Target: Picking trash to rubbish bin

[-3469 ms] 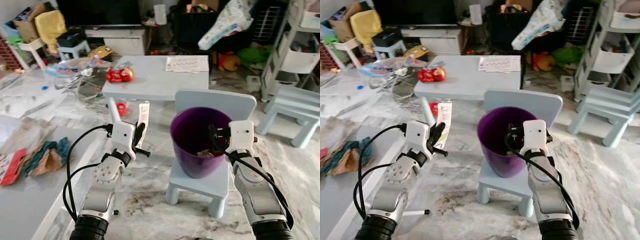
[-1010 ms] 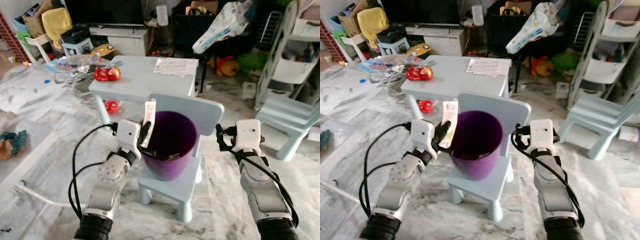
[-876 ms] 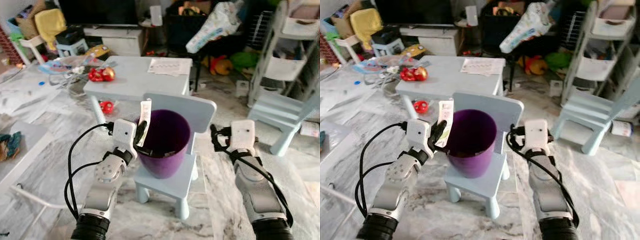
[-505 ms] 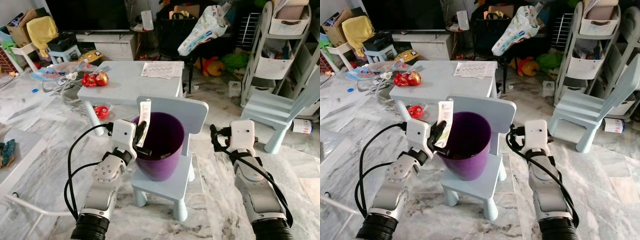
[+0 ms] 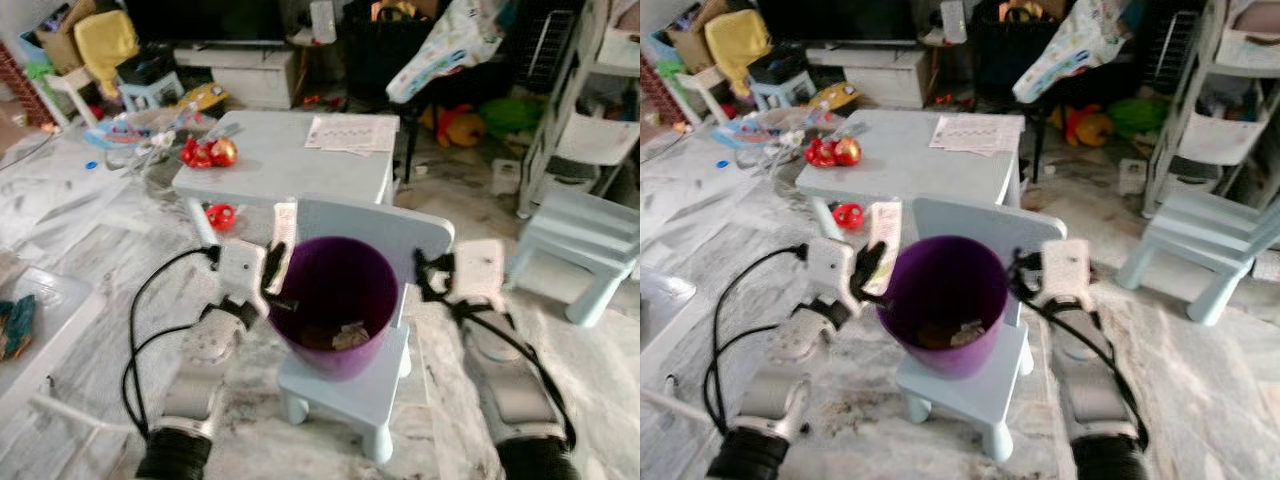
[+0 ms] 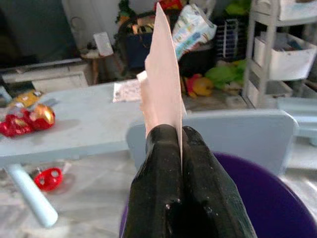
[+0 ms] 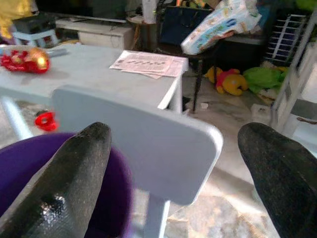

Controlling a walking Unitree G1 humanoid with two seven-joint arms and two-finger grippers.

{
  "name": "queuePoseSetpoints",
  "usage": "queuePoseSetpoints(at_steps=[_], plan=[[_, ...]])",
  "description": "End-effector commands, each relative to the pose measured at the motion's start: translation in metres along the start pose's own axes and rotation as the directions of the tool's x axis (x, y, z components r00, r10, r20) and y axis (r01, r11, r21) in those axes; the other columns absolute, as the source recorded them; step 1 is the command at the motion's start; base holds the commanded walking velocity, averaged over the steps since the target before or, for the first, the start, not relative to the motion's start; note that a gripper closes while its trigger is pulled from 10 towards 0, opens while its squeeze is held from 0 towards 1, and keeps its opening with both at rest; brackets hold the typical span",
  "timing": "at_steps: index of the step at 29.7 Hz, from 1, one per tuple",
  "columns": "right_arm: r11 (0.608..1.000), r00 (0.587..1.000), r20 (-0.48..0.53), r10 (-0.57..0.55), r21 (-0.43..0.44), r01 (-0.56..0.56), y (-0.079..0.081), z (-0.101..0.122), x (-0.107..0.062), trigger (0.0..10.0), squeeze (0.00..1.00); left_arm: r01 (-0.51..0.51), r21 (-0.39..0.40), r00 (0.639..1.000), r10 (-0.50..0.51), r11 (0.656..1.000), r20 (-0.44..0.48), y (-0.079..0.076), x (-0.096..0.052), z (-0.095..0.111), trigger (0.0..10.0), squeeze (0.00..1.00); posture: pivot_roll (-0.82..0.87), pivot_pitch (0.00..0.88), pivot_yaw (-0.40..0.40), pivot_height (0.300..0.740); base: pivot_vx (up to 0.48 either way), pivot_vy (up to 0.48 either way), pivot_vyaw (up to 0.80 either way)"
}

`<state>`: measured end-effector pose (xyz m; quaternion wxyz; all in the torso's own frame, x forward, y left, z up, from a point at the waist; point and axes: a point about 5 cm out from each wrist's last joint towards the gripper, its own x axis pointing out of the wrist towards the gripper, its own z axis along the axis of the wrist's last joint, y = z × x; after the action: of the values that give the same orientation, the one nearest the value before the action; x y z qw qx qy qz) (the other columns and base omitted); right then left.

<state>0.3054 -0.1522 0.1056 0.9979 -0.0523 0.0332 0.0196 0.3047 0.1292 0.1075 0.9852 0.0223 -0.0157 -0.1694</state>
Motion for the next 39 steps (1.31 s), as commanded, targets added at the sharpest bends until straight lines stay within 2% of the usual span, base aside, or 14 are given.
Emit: queuePoseSetpoints(at_steps=[1,6,11,13,15,20,22,24,26,29,32,33,36,39], plan=[[1.000,1.000,0.003,-0.023,-0.006,0.023,-0.009,0.001,-0.001,10.0,0.00,0.017,-0.008,1.000,-0.017,1.000,0.000,-0.007,0.002,0.000,10.0,0.00,-0.07,0.048,0.083,0.740,0.000,0.000,0.00],[1.000,1.000,-0.002,-0.023,-0.007,0.023,-0.009,-0.001,-0.002,10.0,0.00,0.061,-0.017,0.997,-0.061,0.998,-0.042,-0.015,0.004,-0.006,10.0,0.00,-0.07,0.048,0.083,0.740,0.000,0.000,0.00],[1.000,1.000,-0.020,-0.008,-0.005,0.008,-0.006,-0.002,-0.002,10.0,0.00,0.138,-0.005,0.981,-0.137,0.990,-0.138,-0.028,0.005,-0.023,10.0,0.00,-0.07,0.048,0.083,0.740,0.000,0.000,0.00],[0.999,0.994,-0.097,0.046,0.006,-0.046,-0.001,-0.010,-0.003,10.0,0.00,0.202,-0.010,0.960,-0.200,0.979,-0.194,-0.039,0.008,-0.034,10.0,0.00,-0.09,0.051,0.093,0.740,0.000,0.000,0.00],[0.998,0.987,-0.146,0.069,0.015,-0.068,0.001,-0.016,-0.006,10.0,0.00,0.225,-0.009,0.951,-0.222,0.974,-0.213,-0.043,0.010,-0.038,10.0,0.00,-0.10,0.052,0.096,0.740,0.000,0.000,0.00],[0.990,0.956,-0.258,0.139,0.032,-0.135,0.008,-0.027,-0.024,10.0,0.00,0.286,-0.006,0.921,-0.277,0.958,-0.275,-0.055,0.018,-0.050,10.0,0.00,-0.12,0.060,0.110,0.740,0.000,0.000,0.00],[0.988,0.952,-0.265,0.153,0.042,-0.147,0.010,-0.026,-0.029,10.0,0.00,0.288,-0.009,0.920,-0.279,0.958,-0.276,-0.056,0.020,-0.050,10.0,0.00,-0.12,0.061,0.112,0.740,0.000,0.000,0.00],[0.978,0.936,-0.285,0.208,0.081,-0.193,0.015,-0.022,-0.043,10.0,0.00,0.276,-0.015,0.918,-0.268,0.961,-0.293,-0.058,0.028,-0.052,10.0,0.00,-0.13,0.065,0.118,0.740,0.000,0.000,0.00],[0.976,0.934,-0.285,0.217,0.093,-0.199,0.015,-0.020,-0.046,10.0,0.00,0.276,-0.012,0.917,-0.267,0.961,-0.296,-0.058,0.029,-0.053,10.0,0.00,-0.14,0.069,0.122,0.740,0.000,0.000,0.00],[0.949,0.907,-0.283,0.311,0.146,-0.280,0.020,-0.010,-0.059,10.0,0.00,0.274,0.014,0.905,-0.253,0.962,-0.342,-0.060,0.035,-0.058,10.0,0.00,-0.15,0.071,0.128,0.740,0.000,0.000,0.00],[0.942,0.898,-0.290,0.331,0.156,-0.297,0.021,-0.009,-0.062,10.0,0.00,0.267,0.023,0.906,-0.242,0.964,-0.348,-0.059,0.035,-0.059,10.0,0.00,-0.16,0.072,0.132,0.740,0.000,0.000,0.00],[0.926,0.877,-0.302,0.374,0.181,-0.333,0.023,-0.007,-0.065,10.0,0.00,0.236,0.063,0.913,-0.199,0.970,-0.356,-0.055,0.035,-0.062,10.0,1.00,-0.16,0.071,0.134,0.740,0.000,0.000,0.00],[0.906,0.847,-0.325,0.421,0.202,-0.373,0.028,-0.007,-0.068,10.0,0.00,0.208,0.074,0.911,-0.166,0.975,-0.378,-0.053,0.033,-0.067,10.0,1.00,-0.17,0.070,0.136,0.740,0.000,0.000,0.00],[0.905,0.842,-0.335,0.423,0.201,-0.374,0.029,-0.006,-0.069,10.0,0.00,0.194,0.060,0.907,-0.156,0.979,-0.392,-0.052,0.031,-0.072,10.0,1.00,-0.17,0.066,0.134,0.740,0.000,0.000,0.00]])
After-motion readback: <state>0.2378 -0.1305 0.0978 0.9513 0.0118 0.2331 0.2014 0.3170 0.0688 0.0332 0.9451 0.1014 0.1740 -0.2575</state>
